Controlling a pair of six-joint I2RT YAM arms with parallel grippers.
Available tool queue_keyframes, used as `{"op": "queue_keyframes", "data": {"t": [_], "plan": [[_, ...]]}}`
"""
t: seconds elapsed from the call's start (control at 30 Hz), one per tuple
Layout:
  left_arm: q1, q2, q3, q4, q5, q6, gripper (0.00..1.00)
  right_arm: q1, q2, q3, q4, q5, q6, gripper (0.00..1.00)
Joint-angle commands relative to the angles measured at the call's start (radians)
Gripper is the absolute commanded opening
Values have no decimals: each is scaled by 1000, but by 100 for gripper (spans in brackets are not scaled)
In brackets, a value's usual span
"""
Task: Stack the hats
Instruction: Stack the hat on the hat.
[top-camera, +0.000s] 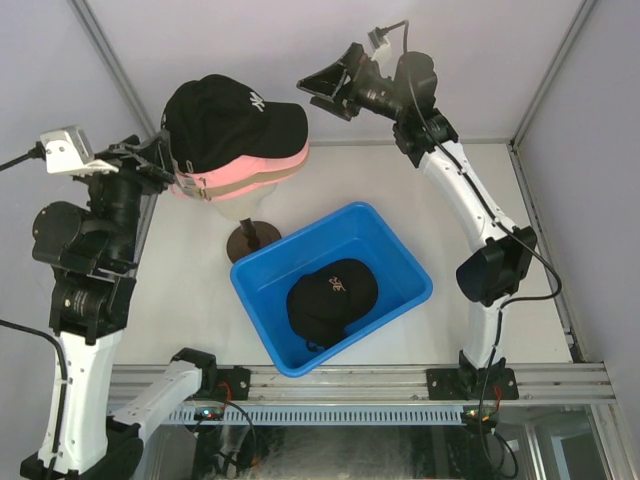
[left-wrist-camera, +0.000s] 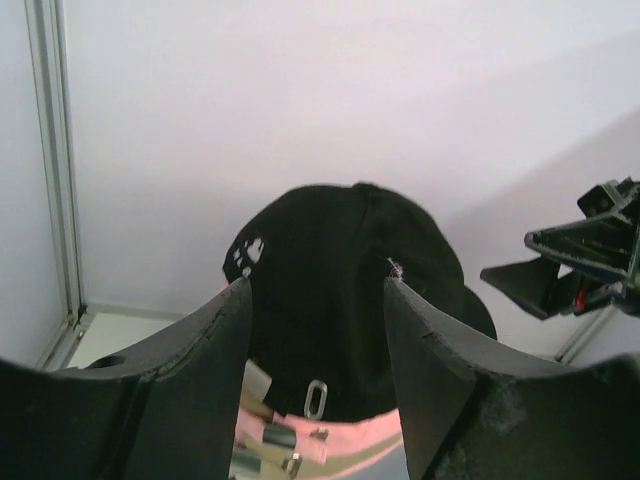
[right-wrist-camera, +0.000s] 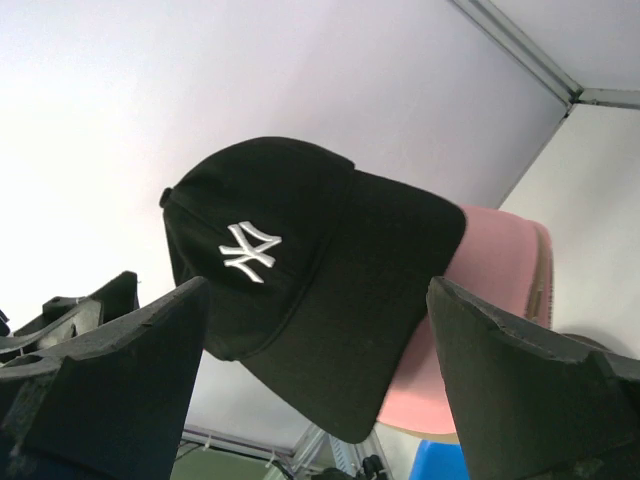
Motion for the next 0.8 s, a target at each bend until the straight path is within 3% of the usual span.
{"op": "queue_keyframes", "data": {"t": [0.0, 0.27, 0.43, 0.63, 0.77], "plan": [[-4, 96, 125, 85, 7, 32, 60, 35, -81, 51, -74, 70, -9, 88], [-4, 369, 464, 7, 125, 80, 68, 37, -136, -44, -47, 76, -9, 88], [-2, 543, 682, -121, 187, 84, 70, 31, -172, -100, -31, 82, -9, 88], [2, 635, 746, -195, 236, 65, 69, 16, -200, -160, 1, 75, -9, 88], [13, 690, 791, -271, 264, 61, 63, 5, -224, -212, 36, 71, -9, 88]]}}
